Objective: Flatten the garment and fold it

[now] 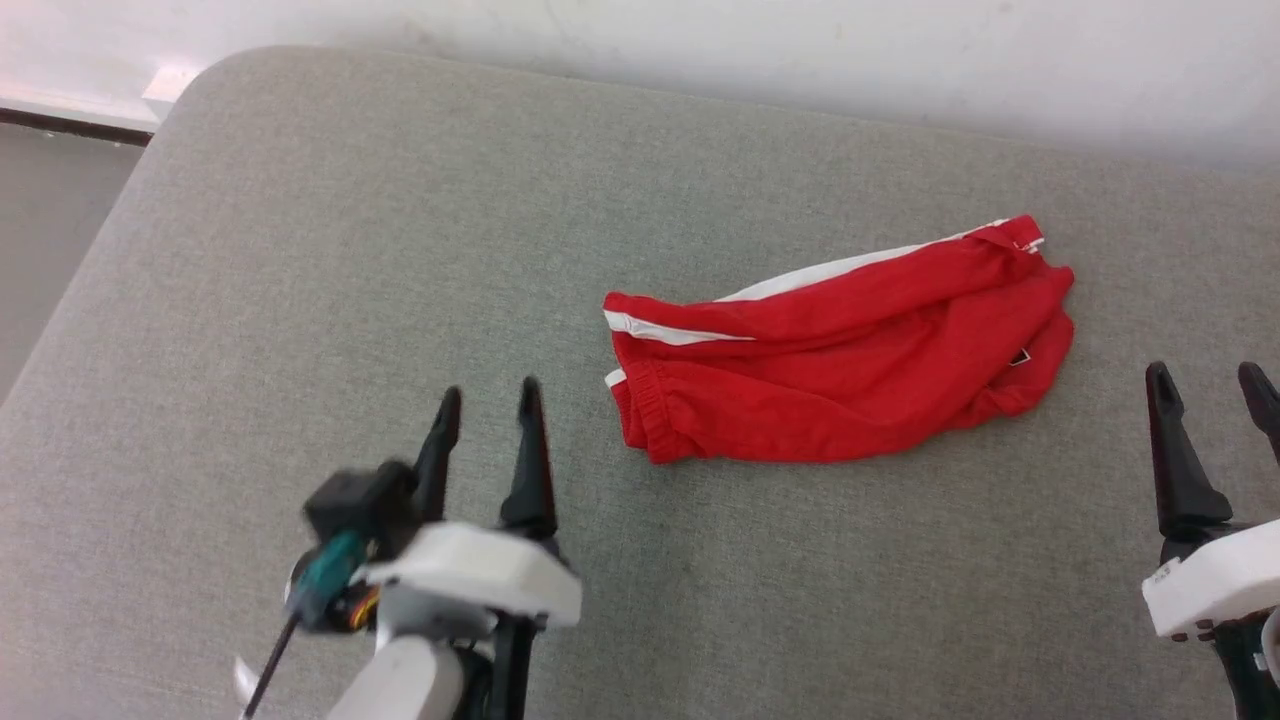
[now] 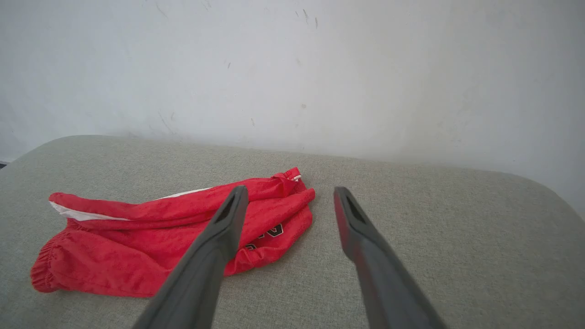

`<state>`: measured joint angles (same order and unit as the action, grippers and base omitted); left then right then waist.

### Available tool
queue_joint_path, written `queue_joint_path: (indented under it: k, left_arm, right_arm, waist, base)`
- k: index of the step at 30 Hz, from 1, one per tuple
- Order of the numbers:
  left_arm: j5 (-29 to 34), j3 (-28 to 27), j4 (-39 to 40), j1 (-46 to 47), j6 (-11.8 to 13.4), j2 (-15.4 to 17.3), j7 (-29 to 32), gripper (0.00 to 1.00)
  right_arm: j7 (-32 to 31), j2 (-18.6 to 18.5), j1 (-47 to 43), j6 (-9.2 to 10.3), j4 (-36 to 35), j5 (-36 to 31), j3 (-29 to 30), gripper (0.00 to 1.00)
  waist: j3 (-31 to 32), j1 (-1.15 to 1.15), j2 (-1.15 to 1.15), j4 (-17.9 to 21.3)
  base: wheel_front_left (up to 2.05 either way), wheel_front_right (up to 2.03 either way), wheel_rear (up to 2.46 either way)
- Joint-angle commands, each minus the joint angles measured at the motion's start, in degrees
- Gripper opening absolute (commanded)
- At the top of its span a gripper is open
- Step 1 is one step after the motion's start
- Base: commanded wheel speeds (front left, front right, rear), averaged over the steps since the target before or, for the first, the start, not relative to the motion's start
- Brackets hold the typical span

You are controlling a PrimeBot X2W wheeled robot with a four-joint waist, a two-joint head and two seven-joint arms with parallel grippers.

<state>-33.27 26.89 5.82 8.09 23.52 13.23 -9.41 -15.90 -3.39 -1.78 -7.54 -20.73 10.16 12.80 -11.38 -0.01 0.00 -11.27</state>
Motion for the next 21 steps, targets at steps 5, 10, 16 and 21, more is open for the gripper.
queue_joint_path:
  k: [5,10,16,21]
  left_arm:
    - [-0.62,2.39,-5.16,8.78,-0.18,-1.69,7.36,1.00]
    - [-3.09,4.43,-11.03,14.27,0.22,-4.14,16.74,1.00]
    - [-4.69,6.19,-14.86,17.46,0.20,-5.34,23.21,1.00]
    - [-4.43,6.97,-18.41,18.58,1.10,-5.33,25.38,1.00]
  right_arm:
    - [-0.05,0.40,0.38,0.05,-0.74,-0.44,-0.50,1.00]
    - [-0.39,0.47,1.28,0.05,-0.92,-0.53,-1.02,1.00]
    - [-0.58,0.50,2.22,0.05,-0.85,-0.42,-1.21,1.00]
    - [-0.44,0.50,2.85,0.05,-0.27,-0.18,-1.59,1.00]
  waist:
    - [-1.35,0.01,0.00,0.18]
    - [-3.30,0.01,0.00,0.77]
    - [-5.75,0.01,0.00,1.46]
    - [-6.92,0.01,0.00,1.99]
  base:
    - [0.00,0.00,0.00]
    - [0.00,0.00,0.00]
    - [0.00,0.00,0.00]
    - [0.00,0.00,0.00]
